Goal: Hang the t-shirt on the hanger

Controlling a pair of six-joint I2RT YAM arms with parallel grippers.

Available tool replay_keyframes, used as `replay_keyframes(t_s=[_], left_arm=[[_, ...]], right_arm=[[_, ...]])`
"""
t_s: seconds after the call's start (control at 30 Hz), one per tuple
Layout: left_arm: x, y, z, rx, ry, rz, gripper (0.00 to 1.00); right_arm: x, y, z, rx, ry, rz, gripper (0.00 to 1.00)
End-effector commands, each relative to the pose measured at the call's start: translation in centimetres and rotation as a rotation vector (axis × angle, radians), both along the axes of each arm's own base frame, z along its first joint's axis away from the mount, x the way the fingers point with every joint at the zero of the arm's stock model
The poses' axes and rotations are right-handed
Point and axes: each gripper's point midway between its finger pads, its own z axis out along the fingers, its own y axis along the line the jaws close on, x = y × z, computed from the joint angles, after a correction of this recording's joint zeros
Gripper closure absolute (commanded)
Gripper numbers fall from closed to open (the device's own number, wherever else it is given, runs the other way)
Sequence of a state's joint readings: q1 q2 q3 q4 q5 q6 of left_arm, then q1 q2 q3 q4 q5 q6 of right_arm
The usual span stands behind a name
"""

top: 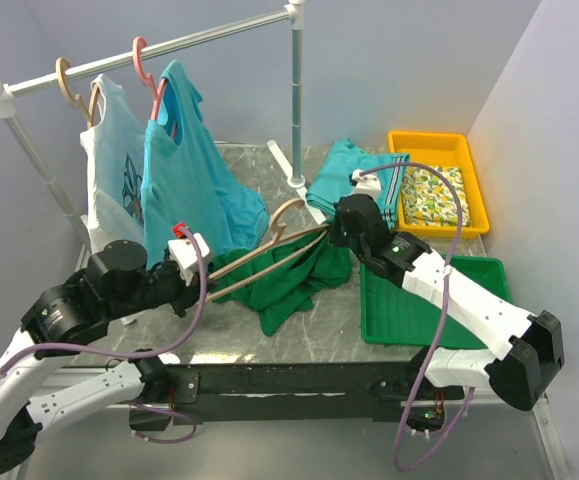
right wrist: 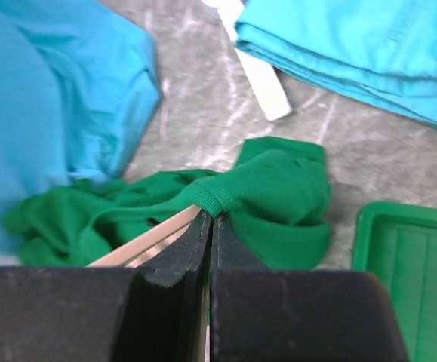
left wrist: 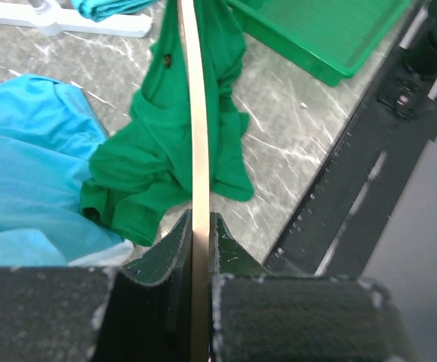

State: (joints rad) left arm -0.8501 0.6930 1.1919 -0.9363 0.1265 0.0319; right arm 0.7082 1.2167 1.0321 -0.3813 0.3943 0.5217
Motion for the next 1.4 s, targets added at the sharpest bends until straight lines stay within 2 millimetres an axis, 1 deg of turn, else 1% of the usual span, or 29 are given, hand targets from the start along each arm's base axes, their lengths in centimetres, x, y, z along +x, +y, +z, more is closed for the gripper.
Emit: replay_keyframes(t_s=[0.0,0.1,0.13,0.17,0.2,0.23,0.27,0.33,0.37,0.43,0.47,0.53,0.63,0.67,0.7,0.73,0.77,0.8,0.83,0.87,0.9,0.93,0.97,1.03,1.07,1.1,1.13,1.2,1.37], left_arm=[[1.9,-1.6,2.2,-0.123,-0.052,0.054,0.99],[1.4,-2.9,3.4,-0.217,-0.080,-0.002,0.99],[1.5,-3.1,3.6,-0.237,-0.085,-0.003,0.99],[1.7,-3.1,3.0,-0.241,-0.082,0.008,0.99],[1.8,-3.2,3.7,-0.274,-0.105,0.014,0.99],[1.9,-3.2,3.6,-0.285,-0.095,0.023,0.99],[2.1,-3.3,3.2,-0.290,-0.089,0.038,0.99],[2.6,-3.2,3.5,-0.334,-0.084,0.077,0.99],[2.8,-3.3,2.8,-0.335,-0.071,0.090,0.99],[3.3,-3.0,2.8,-0.378,-0.063,0.143,0.99],[3.5,-3.0,2.0,-0.378,-0.052,0.155,0.99],[3.6,-3.3,1.7,-0.415,-0.049,0.162,0.99],[3.8,-3.6,1.2,-0.448,-0.041,0.163,0.99],[4.0,-3.9,1.4,-0.467,-0.048,0.165,0.99],[4.3,-4.0,1.1,-0.473,-0.045,0.175,0.99],[4.7,-4.3,0.1,-0.482,-0.012,0.200,0.99],[5.1,-4.9,0.1,-0.515,-0.004,0.203,0.99],[5.3,-5.4,-0.3,-0.551,0.037,0.214,0.99],[5.6,-5.9,-2.4,-0.542,0.072,0.225,0.99],[6.0,-6.6,-2.3,-0.583,0.080,0.224,0.99],[6.1,-7.0,-2.7,-0.605,0.092,0.219,0.99],[6.1,-7.4,-4.0,-0.601,0.119,0.220,0.99],[6.3,-7.6,-4.6,-0.597,0.125,0.229,0.99],[6.4,-7.8,-5.0,-0.588,0.118,0.224,0.99],[7.1,-7.5,-5.3,-0.574,0.107,0.263,0.99],[7.3,-7.4,-5.8,-0.551,0.111,0.276,0.99],[7.4,-7.4,-5.6,-0.547,0.107,0.278,0.99],[7.2,-8.0,-5.7,-0.525,0.117,0.253,0.98],[7.4,-8.6,-6.2,-0.484,0.130,0.242,0.97]], right_arm=[[0.0,1.6,6.2,0.108,-0.114,0.067,1.00],[-0.3,2.7,8.6,0.143,-0.144,0.121,1.00],[-0.5,3.8,8.9,0.158,-0.142,0.167,1.00],[-0.5,4.5,10.4,0.178,-0.163,0.190,1.00],[-0.6,5.2,11.0,0.174,-0.168,0.219,1.00],[-0.7,6.6,10.7,0.163,-0.152,0.257,1.00],[-1.0,7.7,12.4,0.177,-0.171,0.288,1.00],[-0.9,9.3,12.6,0.147,-0.167,0.318,1.00],[-1.7,10.4,13.9,0.150,-0.188,0.341,1.00],[-2.2,11.4,14.6,0.154,-0.200,0.360,1.00],[-2.5,11.7,15.0,0.157,-0.211,0.363,1.00],[-2.4,11.2,14.9,0.162,-0.219,0.335,1.00],[-1.5,9.5,12.4,0.112,-0.192,0.253,1.00],[-1.4,8.9,10.2,0.087,-0.155,0.241,1.00],[-1.1,8.3,9.0,0.102,-0.131,0.233,0.98],[-1.3,7.8,8.5,0.124,-0.123,0.245,0.95],[-1.5,7.8,5.7,0.133,-0.096,0.271,0.87],[-1.7,7.8,4.7,0.175,-0.076,0.326,0.80],[-2.5,7.3,2.4,0.182,-0.050,0.345,0.75],[-2.4,7.4,2.6,0.213,-0.077,0.358,0.65],[-2.6,7.2,2.1,0.216,-0.073,0.363,0.60],[-3.0,7.0,1.3,0.210,-0.067,0.369,0.54],[-3.0,6.9,1.3,0.212,-0.074,0.370,0.43],[-3.2,6.3,1.2,0.205,-0.081,0.358,0.33],[-3.3,6.1,1.5,0.203,-0.093,0.357,0.26],[-3.5,5.8,2.1,0.209,-0.114,0.355,0.24],[-3.6,5.5,2.0,0.206,-0.121,0.353,0.22],[-3.8,5.6,3.3,0.230,-0.171,0.374,0.18],[-3.0,6.1,5.2,0.238,-0.243,0.388,0.16]])
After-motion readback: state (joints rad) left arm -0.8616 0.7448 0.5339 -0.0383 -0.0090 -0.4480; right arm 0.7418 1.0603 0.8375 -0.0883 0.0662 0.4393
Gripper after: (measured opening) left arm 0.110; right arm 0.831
